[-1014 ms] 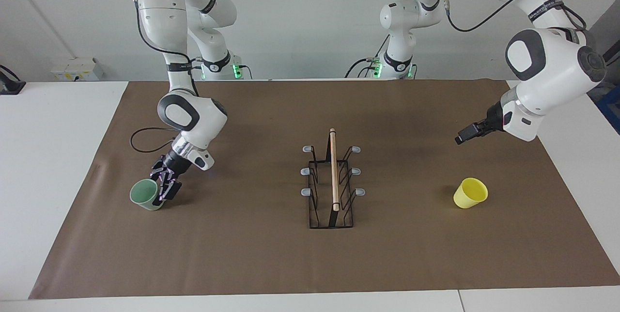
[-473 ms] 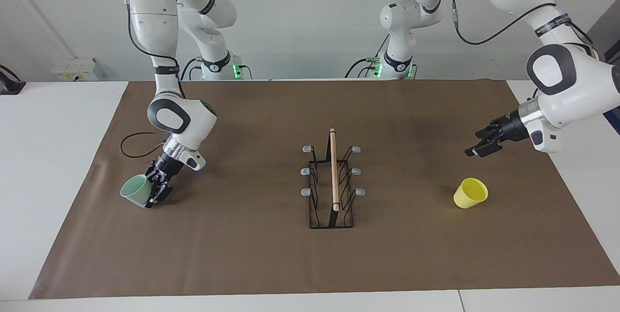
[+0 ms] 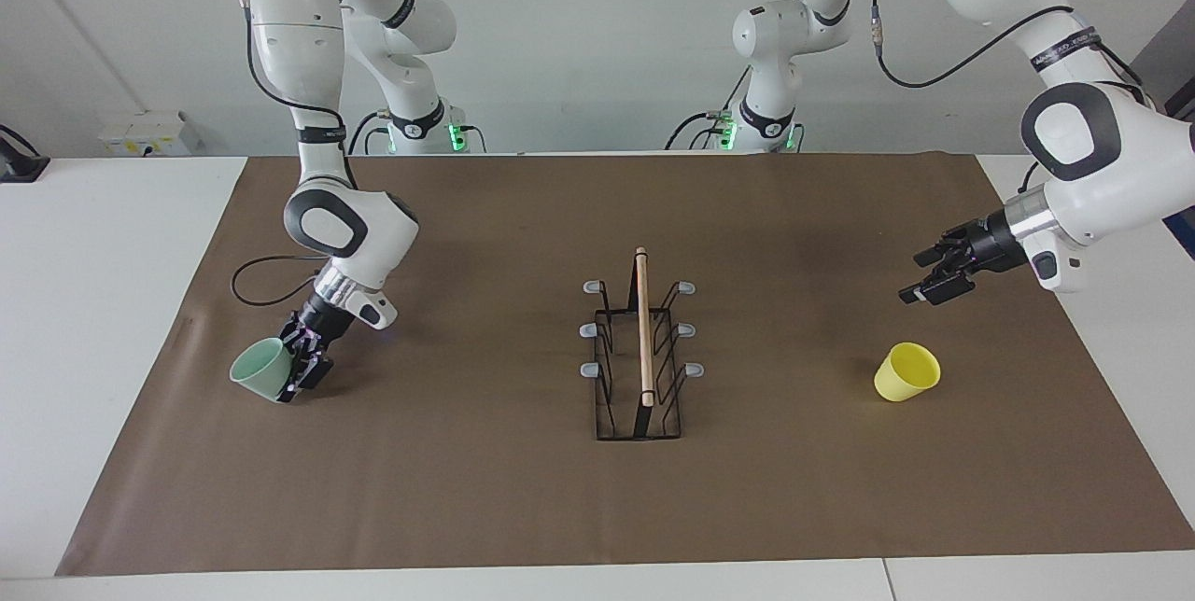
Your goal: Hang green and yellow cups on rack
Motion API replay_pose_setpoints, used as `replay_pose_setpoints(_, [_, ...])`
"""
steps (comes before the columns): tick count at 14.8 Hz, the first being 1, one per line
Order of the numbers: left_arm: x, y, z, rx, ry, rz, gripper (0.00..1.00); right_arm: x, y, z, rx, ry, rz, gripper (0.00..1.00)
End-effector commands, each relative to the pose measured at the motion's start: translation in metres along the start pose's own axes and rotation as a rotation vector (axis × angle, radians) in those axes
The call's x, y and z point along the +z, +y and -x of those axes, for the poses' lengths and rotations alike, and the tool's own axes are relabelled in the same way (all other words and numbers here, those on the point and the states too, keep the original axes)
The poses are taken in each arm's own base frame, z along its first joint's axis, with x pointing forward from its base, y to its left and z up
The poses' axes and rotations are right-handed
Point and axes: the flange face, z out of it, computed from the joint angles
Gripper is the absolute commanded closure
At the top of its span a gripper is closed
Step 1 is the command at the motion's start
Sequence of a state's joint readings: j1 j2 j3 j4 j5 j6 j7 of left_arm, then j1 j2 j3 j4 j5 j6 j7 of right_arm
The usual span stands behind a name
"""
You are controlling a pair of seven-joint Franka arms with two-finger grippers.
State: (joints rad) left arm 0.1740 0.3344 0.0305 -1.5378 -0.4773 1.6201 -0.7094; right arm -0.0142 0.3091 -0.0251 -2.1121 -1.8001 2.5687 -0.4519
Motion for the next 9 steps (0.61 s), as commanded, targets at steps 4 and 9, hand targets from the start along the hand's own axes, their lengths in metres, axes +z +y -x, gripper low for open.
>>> replay_pose_setpoints(4, [-0.011, -0.034, -0.098, -0.445, -0.142, 0.258, 0.0, -0.05, 0.011, 0.013, 0.169, 0.141, -0.009, 1.0])
replay_pose_setpoints(9, [0.038, -0.105, -0.147, -0.694, -0.341, 0.441, 0.0, -0.084, 0.06, -0.004, 0.233, 0.176, -0.006, 1.0])
